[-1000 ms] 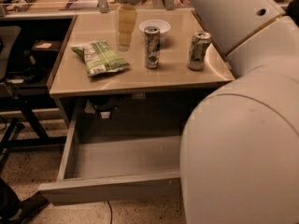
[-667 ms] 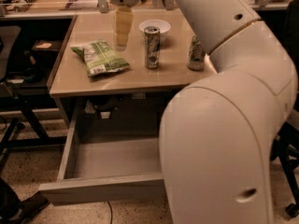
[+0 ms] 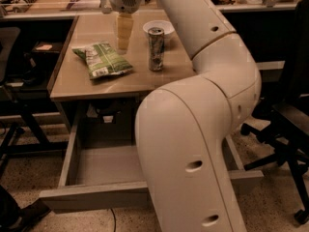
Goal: Place green jalapeno chip bag into top drawer
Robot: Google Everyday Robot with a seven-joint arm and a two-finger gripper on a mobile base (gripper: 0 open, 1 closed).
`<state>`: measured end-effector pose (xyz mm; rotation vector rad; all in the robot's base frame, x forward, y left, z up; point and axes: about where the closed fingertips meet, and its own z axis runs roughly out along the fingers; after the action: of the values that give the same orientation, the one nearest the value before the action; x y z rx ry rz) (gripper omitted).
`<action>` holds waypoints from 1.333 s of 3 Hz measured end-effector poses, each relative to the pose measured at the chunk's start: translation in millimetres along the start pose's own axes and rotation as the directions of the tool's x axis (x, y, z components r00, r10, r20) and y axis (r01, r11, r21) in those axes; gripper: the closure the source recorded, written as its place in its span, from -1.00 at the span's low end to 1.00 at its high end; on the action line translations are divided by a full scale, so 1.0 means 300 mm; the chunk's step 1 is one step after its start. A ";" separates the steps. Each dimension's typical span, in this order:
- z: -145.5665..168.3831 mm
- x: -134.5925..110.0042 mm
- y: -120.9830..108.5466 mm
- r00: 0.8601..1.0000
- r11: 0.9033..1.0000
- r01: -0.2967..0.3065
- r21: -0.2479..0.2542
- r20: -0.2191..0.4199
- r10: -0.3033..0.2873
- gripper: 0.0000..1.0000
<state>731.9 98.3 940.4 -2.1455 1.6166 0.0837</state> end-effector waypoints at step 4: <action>0.249 -0.042 -0.023 0.998 0.995 0.008 -0.095 0.058 -0.002 -1.00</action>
Offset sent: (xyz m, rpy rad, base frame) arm 0.0244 0.0024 -0.0320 -0.0349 0.1490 0.0416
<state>750.5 139.7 879.5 -2.1973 1.6046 0.2234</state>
